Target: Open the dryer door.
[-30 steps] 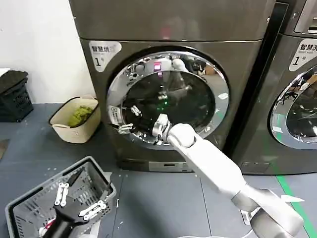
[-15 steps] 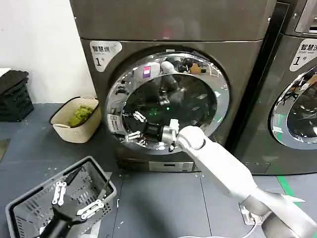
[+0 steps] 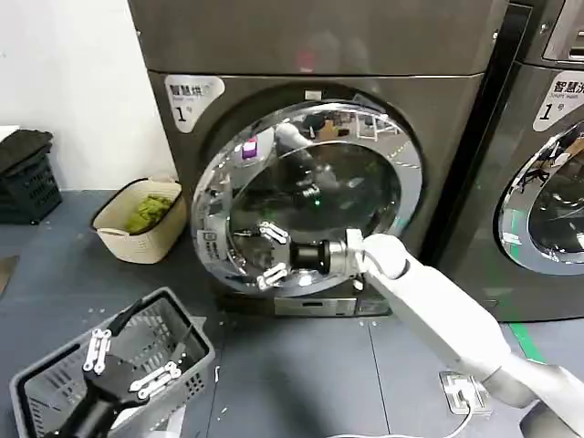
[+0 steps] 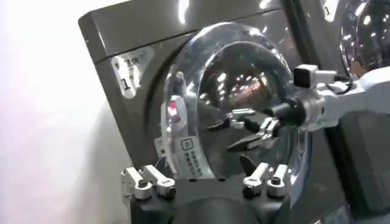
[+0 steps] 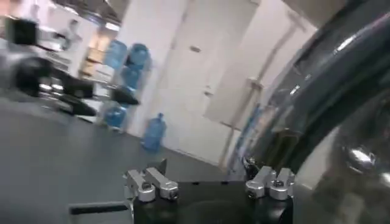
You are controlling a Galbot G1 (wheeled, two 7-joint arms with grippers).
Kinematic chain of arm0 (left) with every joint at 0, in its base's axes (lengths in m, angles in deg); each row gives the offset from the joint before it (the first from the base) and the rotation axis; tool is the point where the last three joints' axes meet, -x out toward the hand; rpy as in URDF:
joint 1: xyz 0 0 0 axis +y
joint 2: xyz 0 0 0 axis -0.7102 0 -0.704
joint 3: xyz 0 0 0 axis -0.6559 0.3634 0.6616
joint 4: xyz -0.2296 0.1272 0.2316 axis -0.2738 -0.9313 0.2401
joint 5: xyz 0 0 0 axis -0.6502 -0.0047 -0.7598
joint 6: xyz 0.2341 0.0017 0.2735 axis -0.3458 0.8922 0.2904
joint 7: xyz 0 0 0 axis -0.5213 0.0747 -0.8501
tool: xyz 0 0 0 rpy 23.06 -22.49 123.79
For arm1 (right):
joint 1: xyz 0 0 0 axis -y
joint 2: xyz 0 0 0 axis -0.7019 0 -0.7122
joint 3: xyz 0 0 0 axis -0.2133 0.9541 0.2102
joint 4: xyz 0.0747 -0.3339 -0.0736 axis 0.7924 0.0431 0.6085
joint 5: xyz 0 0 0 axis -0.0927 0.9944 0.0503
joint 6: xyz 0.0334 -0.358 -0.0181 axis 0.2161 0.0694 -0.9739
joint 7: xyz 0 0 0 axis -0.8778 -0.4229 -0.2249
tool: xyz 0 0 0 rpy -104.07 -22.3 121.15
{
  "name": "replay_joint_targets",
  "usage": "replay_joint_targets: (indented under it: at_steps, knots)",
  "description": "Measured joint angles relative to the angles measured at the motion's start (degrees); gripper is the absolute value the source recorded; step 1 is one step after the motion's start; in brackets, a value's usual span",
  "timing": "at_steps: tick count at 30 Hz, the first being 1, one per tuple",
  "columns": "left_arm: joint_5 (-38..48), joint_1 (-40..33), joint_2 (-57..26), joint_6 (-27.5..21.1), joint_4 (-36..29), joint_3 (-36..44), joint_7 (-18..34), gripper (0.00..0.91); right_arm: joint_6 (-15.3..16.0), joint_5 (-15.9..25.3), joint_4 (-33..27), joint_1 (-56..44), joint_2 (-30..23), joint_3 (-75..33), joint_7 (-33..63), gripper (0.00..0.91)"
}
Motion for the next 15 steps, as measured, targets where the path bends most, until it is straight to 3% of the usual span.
replay_joint_targets:
  at_steps: [15]
  knots:
    - [8.74,-1.56,-3.69,-1.08,0.68,-6.09,-0.48,0.907,0.26,-0.56,5.89,-4.19,4.55,-3.16,-4.30,0.907]
